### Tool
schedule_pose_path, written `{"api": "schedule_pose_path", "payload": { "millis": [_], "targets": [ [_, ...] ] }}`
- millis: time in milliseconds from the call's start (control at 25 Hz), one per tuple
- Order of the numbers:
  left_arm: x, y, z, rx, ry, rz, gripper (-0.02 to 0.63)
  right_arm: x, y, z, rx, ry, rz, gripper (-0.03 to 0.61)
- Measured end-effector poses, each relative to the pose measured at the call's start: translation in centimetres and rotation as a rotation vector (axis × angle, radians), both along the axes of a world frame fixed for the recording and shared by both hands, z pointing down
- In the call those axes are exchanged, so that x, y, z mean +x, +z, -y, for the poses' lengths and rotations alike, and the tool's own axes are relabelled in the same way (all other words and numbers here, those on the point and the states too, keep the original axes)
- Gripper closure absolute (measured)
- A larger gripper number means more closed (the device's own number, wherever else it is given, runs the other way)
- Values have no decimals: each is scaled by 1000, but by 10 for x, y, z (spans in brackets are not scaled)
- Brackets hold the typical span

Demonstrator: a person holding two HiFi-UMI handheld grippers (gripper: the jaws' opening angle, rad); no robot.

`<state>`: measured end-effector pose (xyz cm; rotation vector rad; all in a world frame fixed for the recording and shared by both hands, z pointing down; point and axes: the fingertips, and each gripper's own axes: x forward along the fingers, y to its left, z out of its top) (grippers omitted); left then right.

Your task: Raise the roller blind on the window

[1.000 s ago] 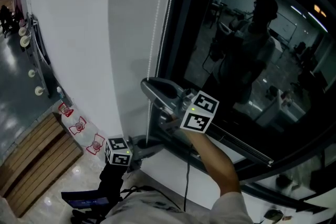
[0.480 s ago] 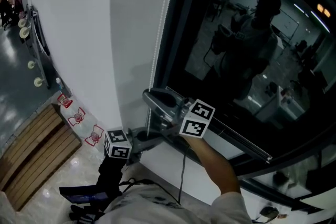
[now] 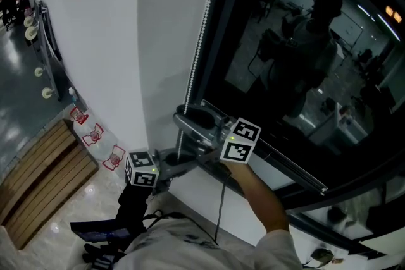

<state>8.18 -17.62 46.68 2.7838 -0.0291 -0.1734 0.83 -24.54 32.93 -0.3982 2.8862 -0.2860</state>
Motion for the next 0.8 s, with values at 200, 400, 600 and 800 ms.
{"api": "schedule_pose_path", "payload": {
  "millis": [200, 400, 600, 800],
  "targets": [
    [-1, 3, 0, -5, -7, -4, 615, 5, -56, 5, 73, -10, 57, 425],
    [-3, 4, 0, -8, -9, -5, 615, 7, -129, 15, 211, 6, 85, 426],
    [-3, 4, -1, -4, -10, -6, 615, 3, -186, 16, 308, 5, 87, 446],
    [-2, 3, 1, 2, -6, -2, 615, 7, -216, 22, 338, 24, 109, 465]
  ]
}}
